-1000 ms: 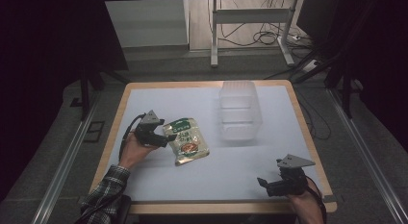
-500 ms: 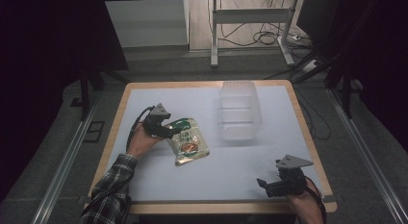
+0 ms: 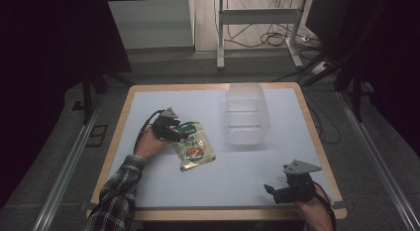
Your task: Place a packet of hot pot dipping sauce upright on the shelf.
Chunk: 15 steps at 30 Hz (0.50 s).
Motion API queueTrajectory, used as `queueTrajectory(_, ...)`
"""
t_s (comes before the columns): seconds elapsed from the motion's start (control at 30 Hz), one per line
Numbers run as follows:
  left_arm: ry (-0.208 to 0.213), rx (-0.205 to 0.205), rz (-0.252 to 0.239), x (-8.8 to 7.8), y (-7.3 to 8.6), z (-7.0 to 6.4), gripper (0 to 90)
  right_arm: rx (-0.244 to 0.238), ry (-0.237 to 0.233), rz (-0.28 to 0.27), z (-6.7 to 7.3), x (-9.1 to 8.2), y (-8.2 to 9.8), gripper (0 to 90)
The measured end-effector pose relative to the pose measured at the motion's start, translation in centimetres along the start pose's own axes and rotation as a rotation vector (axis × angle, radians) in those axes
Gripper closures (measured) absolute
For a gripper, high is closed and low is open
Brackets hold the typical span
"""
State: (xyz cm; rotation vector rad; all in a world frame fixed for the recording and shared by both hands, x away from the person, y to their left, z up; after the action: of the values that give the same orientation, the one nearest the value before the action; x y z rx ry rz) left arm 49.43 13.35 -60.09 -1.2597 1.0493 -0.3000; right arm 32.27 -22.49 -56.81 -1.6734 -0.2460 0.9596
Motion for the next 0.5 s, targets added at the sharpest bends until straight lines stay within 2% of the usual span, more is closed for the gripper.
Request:
queueTrajectory(0.33,0.050,-0.002,0.002,-0.2,-0.4,-1.0,29.4,-0.003,0.000,0.002,0.1,0.0,0.0,0.6)
queueTrajectory(0.5,0.071,0.043,0.011,-0.3,-0.5,-1.9,38.3,-0.007,0.001,0.003,0.1,0.0,0.0,0.6)
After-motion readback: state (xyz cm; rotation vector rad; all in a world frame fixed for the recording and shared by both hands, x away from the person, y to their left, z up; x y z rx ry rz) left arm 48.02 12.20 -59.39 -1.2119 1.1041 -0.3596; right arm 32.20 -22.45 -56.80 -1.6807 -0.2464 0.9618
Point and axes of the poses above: each handheld gripper's, and its own axes: x roughly forward along the jaws, y roughly out of its underside, z roughly to its left, the point moved 9 cm from there along x, roughly forward along the jaws, and after that the axes turned 15 degrees about -z, right-handed, at the moved point
